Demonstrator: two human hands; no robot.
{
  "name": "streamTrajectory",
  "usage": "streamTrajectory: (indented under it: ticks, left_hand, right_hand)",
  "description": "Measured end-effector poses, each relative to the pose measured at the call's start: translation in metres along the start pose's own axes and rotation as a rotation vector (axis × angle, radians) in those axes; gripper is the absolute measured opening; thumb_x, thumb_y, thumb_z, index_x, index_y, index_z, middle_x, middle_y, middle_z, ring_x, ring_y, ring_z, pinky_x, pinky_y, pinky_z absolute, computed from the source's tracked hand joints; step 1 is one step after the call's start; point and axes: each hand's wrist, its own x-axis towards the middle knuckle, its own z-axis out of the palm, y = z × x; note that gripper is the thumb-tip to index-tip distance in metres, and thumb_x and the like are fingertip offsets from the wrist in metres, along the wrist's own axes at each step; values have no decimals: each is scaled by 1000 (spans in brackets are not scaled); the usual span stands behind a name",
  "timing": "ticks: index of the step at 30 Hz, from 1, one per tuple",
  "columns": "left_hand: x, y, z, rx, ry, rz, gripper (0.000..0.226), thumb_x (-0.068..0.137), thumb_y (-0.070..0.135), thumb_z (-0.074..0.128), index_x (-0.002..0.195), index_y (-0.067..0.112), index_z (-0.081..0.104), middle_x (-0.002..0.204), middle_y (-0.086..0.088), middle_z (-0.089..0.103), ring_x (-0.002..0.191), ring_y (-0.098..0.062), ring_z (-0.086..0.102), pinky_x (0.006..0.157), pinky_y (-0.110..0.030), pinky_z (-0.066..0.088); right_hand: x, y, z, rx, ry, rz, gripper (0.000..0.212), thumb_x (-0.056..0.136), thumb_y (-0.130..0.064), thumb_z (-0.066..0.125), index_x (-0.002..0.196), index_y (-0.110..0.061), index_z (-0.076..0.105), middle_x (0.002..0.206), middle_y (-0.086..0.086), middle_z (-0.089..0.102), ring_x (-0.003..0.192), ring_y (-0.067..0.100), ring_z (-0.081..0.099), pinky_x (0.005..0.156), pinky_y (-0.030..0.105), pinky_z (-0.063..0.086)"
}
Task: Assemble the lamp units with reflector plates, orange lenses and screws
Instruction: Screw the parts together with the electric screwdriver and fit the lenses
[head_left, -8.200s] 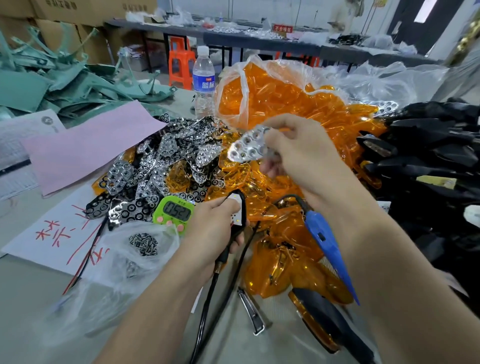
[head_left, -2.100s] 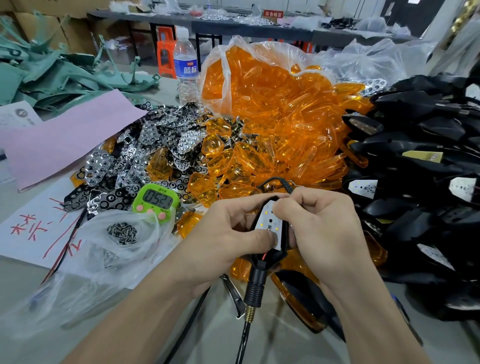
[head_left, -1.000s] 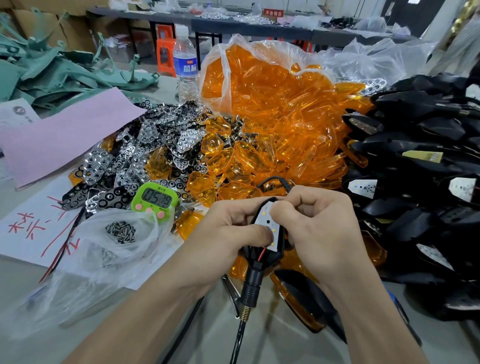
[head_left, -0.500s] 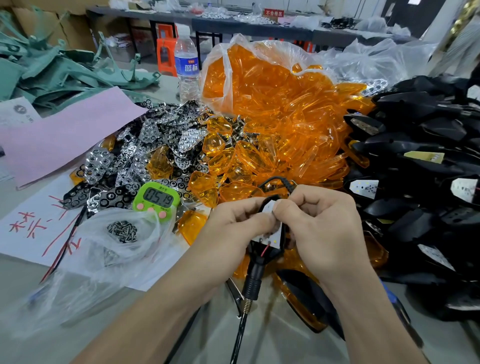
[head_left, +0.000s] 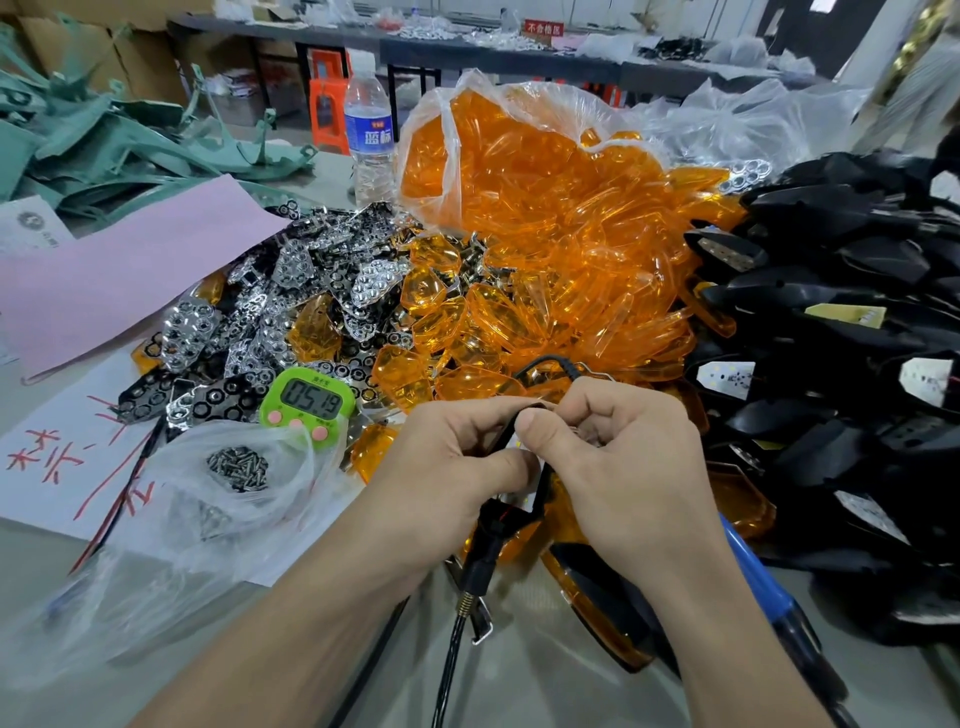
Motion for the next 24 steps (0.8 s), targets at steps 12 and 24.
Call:
streamTrajectory:
  ticks: [12,24]
  left_hand:
    - [13,1,-7,-478,364,-30,36,101,-1,50,89,15,80,82,-13,72,72,-20,72,64,-29,61]
    - [11,-5,-1,-371,276,-25,26,90,12,57,95,19,82,114,-12,77,111,-27,73,94,-43,60]
  right_hand:
    - [-9,-15,5,-57,-25,72,33,80,-52,73,68,-22,69,53,-4,61,42,3,47,42,21,37]
    - [-13,-16,20,90,-35,144,19,89,-51,67,83,-35,76,64,-13,72,56,4,65,49,17,45]
